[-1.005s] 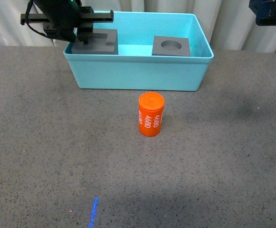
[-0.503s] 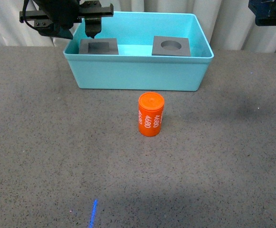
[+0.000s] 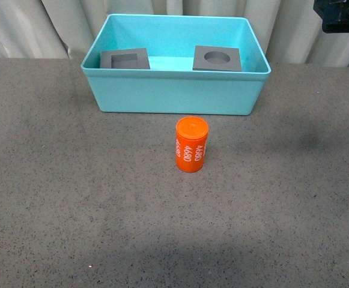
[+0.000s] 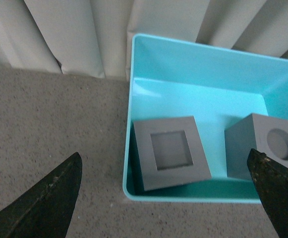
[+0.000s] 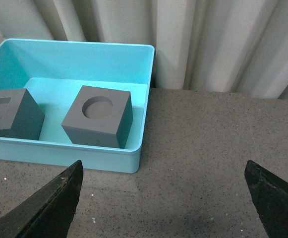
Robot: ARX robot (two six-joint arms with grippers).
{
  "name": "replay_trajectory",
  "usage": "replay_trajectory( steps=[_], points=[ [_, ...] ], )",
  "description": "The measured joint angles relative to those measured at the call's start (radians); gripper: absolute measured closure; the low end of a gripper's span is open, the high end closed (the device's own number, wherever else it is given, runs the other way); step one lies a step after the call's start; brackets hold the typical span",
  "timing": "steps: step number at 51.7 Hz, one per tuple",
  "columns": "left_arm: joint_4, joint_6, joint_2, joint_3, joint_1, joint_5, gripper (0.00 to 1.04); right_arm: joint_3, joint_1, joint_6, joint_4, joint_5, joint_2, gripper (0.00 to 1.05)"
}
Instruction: Place gray and orange parts in blue box
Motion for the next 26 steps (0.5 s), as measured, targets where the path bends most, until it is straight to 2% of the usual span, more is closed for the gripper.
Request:
replay_trajectory(
  steps=[11,13,18,21,26],
  points=[
    [0.099,-0.026,-0.159,-0.223,-0.031,-0.055,0.07,0.0,0.0,0.0,0.0,0.0,0.0,0.1],
    [0.299,0.034,-0.196,-0.323,-0.031,-0.093,0.15,0.0,0.0,0.0,0.0,0.0,0.0,0.1],
    [0.672,0.162,-0.309,-0.567,-0.014,-0.084,0.33,0.0,0.0,0.0,0.0,0.0,0.0,0.1],
    [0.782,0.201,-0.405,-0.699,0.003,-0.072,0.44,0.0,0.0,0.0,0.0,0.0,0.0,0.1],
    [0.809,0.231,-0.576,-0.881,0.043,-0.037,0.62,0.0,0.0,0.0,0.0,0.0,0.0,0.1]
  ],
)
